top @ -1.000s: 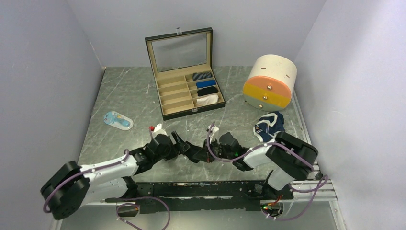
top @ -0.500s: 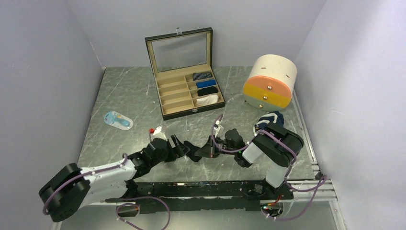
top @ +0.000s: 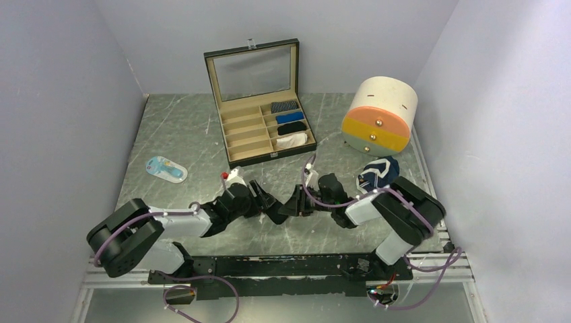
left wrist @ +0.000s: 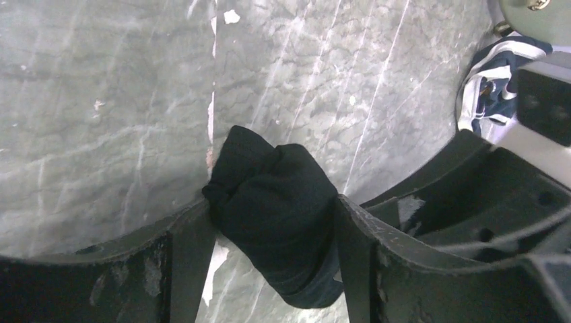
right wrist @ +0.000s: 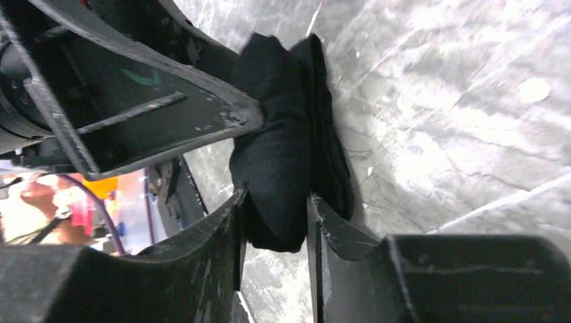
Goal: Roll the underwear
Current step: Roll the underwear to the center of the board.
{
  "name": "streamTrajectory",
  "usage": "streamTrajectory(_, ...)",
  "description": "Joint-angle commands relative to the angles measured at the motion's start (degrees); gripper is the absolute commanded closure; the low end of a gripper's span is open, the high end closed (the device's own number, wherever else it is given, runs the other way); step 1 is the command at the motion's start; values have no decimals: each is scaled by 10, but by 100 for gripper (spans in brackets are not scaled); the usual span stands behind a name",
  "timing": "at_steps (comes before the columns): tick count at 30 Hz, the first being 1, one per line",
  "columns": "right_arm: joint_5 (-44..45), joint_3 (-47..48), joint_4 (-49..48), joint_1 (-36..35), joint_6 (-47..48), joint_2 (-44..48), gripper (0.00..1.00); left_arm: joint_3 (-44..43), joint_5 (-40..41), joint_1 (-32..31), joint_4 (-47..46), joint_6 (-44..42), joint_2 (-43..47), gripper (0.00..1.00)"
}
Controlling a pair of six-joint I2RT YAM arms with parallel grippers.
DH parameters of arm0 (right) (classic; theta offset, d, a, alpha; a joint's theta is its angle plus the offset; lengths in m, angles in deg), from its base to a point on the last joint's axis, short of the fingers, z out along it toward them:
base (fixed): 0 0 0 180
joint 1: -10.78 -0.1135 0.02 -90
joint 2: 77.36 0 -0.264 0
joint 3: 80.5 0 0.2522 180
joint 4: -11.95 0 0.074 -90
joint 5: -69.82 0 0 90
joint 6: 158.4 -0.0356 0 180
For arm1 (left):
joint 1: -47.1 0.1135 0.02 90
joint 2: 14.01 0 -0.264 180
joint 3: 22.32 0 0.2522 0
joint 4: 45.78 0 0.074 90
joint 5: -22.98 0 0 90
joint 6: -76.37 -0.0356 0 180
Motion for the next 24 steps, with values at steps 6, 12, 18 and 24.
streamTrajectory(6,234,114,417,-38,269,201,48,-19,-1,-1,122,-12,-112,34)
streamTrajectory(12,424,140,434,-172,393,249,51,-37,-1,-1,142,-25,-112,35)
streamTrajectory(18,435,155,419,-203,407,206,60,-43,-5,-1,145,-31,-112,35)
streamTrajectory(24,409,165,424,-204,383,122,61,-37,-10,-1,142,-31,-109,35)
